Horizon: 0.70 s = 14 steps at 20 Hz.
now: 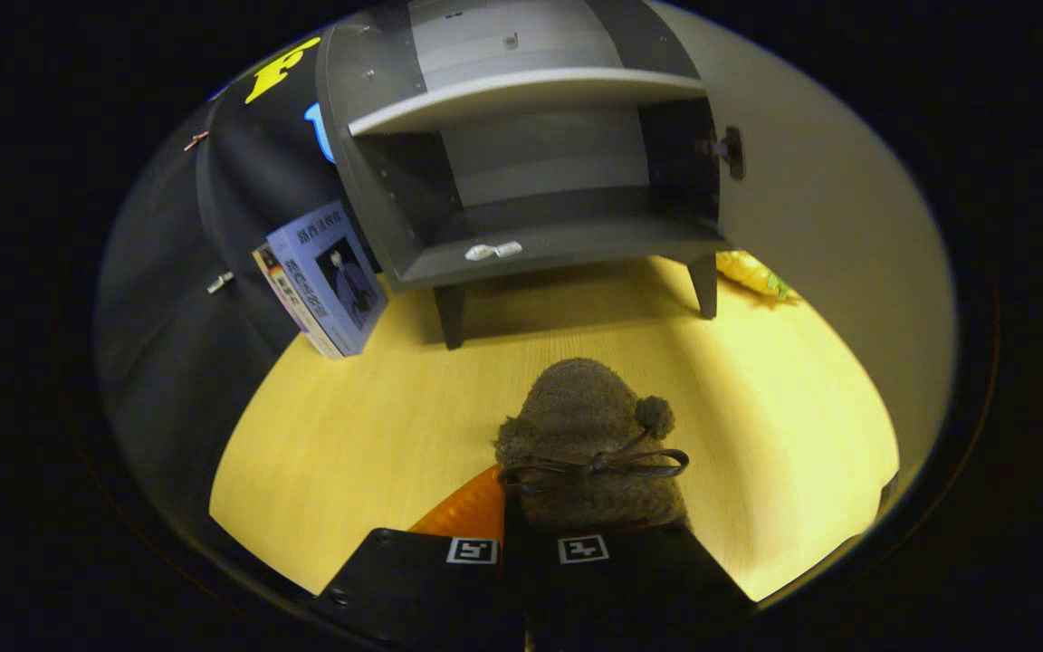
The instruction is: Open the shoe cabinet door, grab the shoes and put them into the shoe cabinet, then close the shoe cabinet door.
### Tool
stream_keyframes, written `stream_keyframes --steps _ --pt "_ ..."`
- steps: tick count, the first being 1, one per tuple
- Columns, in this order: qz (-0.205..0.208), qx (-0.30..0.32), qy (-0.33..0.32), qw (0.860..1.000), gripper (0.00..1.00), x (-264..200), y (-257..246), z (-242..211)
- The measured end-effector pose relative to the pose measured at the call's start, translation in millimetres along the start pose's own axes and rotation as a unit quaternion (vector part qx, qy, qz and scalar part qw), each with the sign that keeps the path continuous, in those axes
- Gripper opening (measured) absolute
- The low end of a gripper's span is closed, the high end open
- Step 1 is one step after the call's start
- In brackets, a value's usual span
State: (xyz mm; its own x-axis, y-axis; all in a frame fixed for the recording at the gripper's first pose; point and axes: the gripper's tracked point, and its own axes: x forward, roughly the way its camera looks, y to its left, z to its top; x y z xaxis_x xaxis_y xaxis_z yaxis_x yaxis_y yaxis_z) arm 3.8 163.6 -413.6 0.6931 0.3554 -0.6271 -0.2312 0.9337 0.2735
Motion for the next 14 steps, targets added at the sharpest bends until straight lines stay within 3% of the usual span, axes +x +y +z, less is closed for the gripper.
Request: stream_keyframes --steps 7,14 --pt "0.026 0.017 -0.038 0.999 0.10 -93 25 81" --pt "0.029 0.008 -0.098 0.995 0.10 -153 37 199"
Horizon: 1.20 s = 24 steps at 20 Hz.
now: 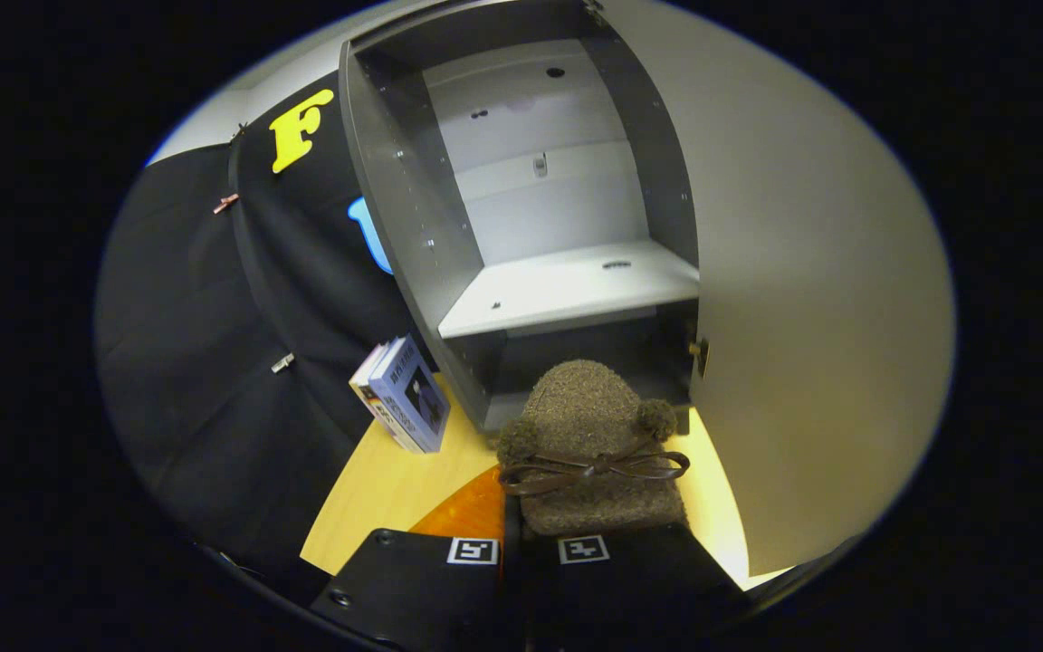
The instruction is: Open the shoe cabinet door, grab the shoes and put them into the shoe cabinet, then close the shoe cabinet door.
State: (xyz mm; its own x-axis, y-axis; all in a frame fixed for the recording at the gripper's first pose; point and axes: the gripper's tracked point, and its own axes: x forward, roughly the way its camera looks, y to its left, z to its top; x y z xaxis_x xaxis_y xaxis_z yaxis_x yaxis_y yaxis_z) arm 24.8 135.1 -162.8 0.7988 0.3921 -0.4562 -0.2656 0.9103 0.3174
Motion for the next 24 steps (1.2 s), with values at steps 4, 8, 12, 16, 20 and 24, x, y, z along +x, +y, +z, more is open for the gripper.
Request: stream_keyframes --steps 4,8,12,16,20,24 --pt "0.004 -0.004 -0.037 0.999 0.10 11 14 85" --pt "0.002 -0.013 -0.052 0.999 0.09 54 24 150" --pt "-0.016 -0.024 -0.021 0.999 0.09 132 18 182" --pt "-0.049 -0.029 -0.006 0.998 0.10 213 0 202" --pt "-0.074 -0.023 0.021 0.997 0.09 276 -15 194" --pt "-0.087 -0.017 0.033 0.995 0.09 317 -17 187"
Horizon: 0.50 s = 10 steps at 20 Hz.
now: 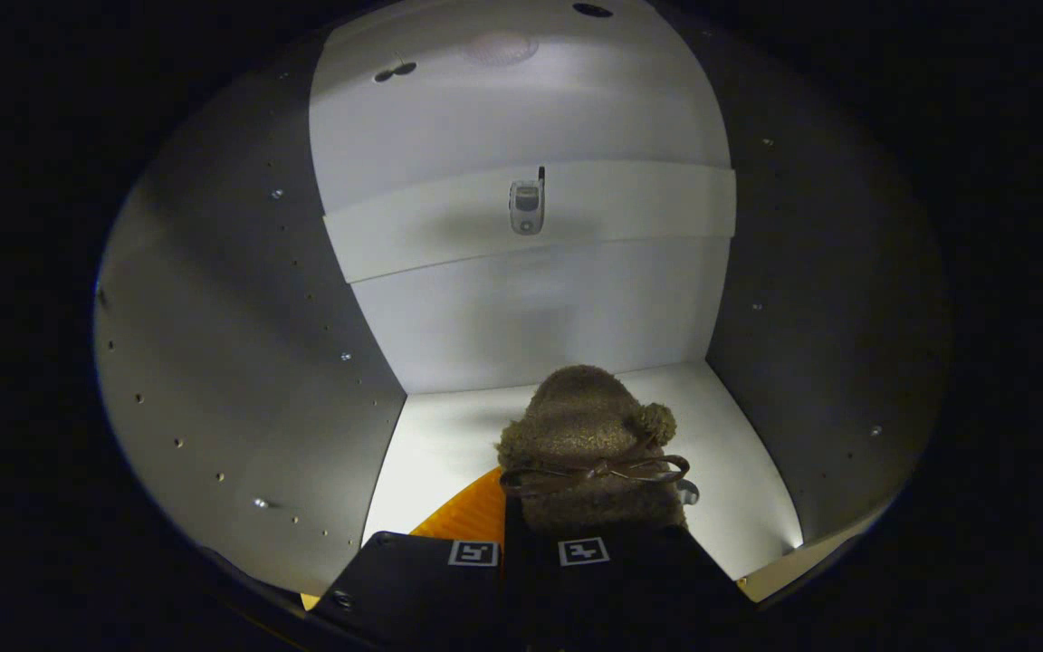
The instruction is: Open the shoe cabinet door, grab the shoes and put them into the shoe cabinet, then close the shoe cabinet door.
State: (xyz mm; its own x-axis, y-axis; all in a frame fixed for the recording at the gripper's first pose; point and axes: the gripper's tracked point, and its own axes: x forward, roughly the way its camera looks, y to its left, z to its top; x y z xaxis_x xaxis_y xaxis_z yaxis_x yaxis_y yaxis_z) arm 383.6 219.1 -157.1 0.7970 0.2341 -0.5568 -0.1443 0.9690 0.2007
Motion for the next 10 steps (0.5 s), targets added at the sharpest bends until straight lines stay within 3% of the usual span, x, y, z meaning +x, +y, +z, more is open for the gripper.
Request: stream_keyframes --steps 7,10 --pt "-0.037 -0.018 0.024 0.999 0.10 33 -6 -20" --pt "-0.039 -0.030 0.026 0.998 0.17 30 -6 -23"
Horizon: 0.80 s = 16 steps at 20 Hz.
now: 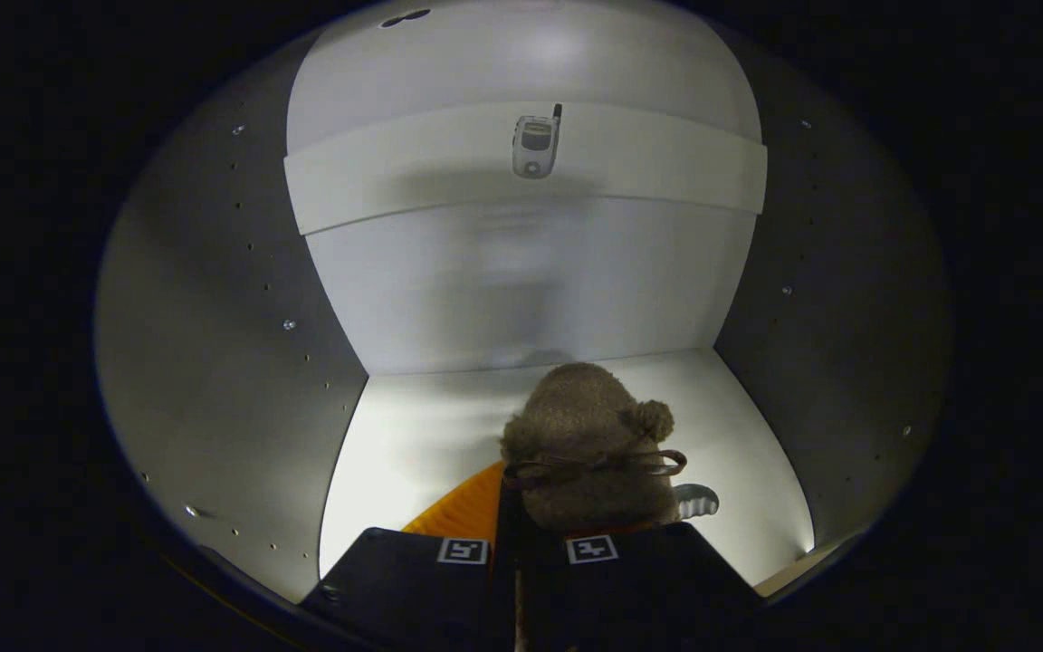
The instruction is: Open the shoe cabinet door, grab the shoes and put them into the shoe cabinet, then close the shoe cabinet door.
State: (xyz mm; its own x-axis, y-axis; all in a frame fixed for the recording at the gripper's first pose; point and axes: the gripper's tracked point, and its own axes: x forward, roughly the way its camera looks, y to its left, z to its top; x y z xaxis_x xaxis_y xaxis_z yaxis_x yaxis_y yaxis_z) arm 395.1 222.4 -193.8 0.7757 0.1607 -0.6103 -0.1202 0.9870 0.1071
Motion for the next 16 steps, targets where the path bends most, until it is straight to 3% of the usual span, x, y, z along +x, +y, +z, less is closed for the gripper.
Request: stream_keyframes --steps 1,6,8,10,16 --pt "0.004 0.003 -0.001 1.000 0.18 -4 1 0" --pt "0.025 0.003 -0.020 0.999 0.79 -40 7 -6" --pt "0.029 -0.001 -0.039 0.999 0.93 -62 7 -6" --pt "0.035 -0.005 -0.056 0.998 0.99 -87 4 -6" --pt "0.051 -0.010 -0.149 0.987 0.98 -193 -8 -12"
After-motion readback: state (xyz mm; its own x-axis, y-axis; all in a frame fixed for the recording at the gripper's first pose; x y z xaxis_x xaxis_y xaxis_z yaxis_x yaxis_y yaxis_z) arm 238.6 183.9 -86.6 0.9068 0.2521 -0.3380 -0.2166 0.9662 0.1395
